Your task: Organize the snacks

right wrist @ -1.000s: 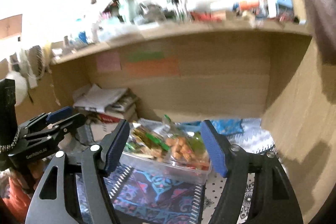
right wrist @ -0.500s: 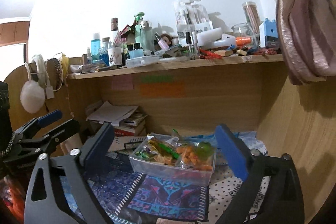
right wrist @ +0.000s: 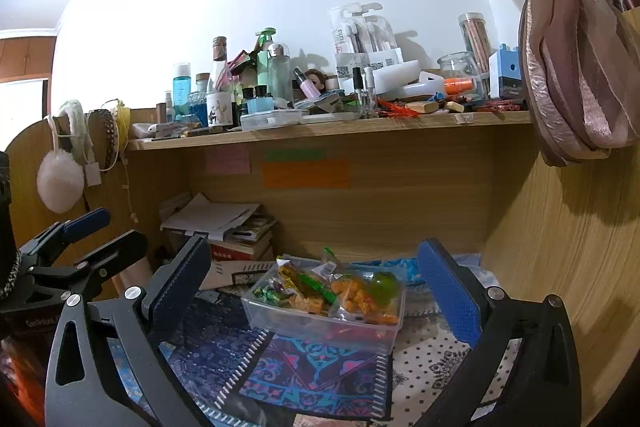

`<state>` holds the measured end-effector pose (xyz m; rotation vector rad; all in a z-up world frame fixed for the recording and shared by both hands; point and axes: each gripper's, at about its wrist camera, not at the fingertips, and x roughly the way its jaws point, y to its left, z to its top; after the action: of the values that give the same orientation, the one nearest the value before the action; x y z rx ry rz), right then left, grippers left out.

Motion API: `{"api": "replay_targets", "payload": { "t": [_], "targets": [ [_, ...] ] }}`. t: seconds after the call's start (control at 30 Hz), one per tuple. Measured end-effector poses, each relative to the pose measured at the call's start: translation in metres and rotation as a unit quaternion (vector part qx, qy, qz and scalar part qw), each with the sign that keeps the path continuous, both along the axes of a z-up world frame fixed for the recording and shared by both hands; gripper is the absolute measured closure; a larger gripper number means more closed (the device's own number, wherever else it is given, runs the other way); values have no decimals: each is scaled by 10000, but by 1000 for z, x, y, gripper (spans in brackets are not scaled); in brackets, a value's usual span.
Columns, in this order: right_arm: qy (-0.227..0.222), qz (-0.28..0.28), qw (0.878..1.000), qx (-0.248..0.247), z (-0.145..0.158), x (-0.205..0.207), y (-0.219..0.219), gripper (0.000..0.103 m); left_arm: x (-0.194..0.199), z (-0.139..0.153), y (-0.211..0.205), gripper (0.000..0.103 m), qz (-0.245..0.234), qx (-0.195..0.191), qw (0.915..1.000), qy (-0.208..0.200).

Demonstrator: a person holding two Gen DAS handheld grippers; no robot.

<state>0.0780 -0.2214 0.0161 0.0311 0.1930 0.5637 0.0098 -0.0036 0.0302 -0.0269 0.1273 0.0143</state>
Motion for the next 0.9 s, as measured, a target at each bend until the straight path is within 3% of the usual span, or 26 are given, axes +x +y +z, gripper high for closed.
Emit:
{"api": "replay_targets", "payload": {
  "t": [0.9],
  "targets": [
    [11, -1, 10000, -21, -3, 6, -7, 0, 4, -2, 1, 0, -70, -33, 10000, 42]
  ]
}}
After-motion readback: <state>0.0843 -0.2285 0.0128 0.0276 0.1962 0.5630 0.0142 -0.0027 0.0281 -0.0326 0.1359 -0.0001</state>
